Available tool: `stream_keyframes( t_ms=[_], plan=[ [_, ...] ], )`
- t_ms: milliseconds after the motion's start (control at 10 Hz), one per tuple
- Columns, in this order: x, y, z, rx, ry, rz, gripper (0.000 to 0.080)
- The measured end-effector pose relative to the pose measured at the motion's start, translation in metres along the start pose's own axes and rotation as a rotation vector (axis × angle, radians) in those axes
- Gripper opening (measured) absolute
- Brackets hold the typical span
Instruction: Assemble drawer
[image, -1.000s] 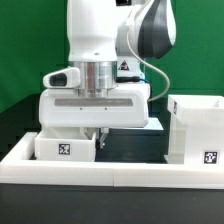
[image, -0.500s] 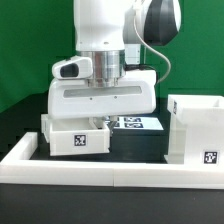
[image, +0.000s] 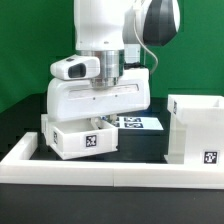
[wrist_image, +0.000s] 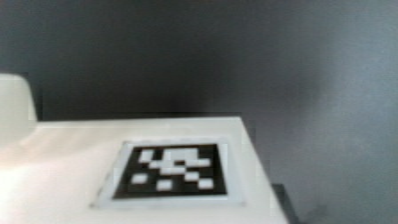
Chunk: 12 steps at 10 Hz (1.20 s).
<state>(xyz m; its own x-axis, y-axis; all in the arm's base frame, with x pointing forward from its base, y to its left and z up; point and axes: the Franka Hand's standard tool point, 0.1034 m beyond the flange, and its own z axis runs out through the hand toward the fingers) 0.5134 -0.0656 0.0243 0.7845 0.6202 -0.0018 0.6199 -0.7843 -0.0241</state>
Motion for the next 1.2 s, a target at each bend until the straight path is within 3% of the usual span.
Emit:
stream_keyframes(
  t_ms=[200,700,1000,1200],
  plan=[
    [0.0,-0.008,0.003,0.026,-0.023,-0.204,0.0041],
    [-0.005,-0.004,0.005,0.022,-0.04,-0.502,0.0041],
    [0.003,-0.012,0.005,0.021,-0.059,-0.759,0.0041],
    [0.005,-0.012,0.005,0.027,-0.064,-0.764,0.0041]
  ],
)
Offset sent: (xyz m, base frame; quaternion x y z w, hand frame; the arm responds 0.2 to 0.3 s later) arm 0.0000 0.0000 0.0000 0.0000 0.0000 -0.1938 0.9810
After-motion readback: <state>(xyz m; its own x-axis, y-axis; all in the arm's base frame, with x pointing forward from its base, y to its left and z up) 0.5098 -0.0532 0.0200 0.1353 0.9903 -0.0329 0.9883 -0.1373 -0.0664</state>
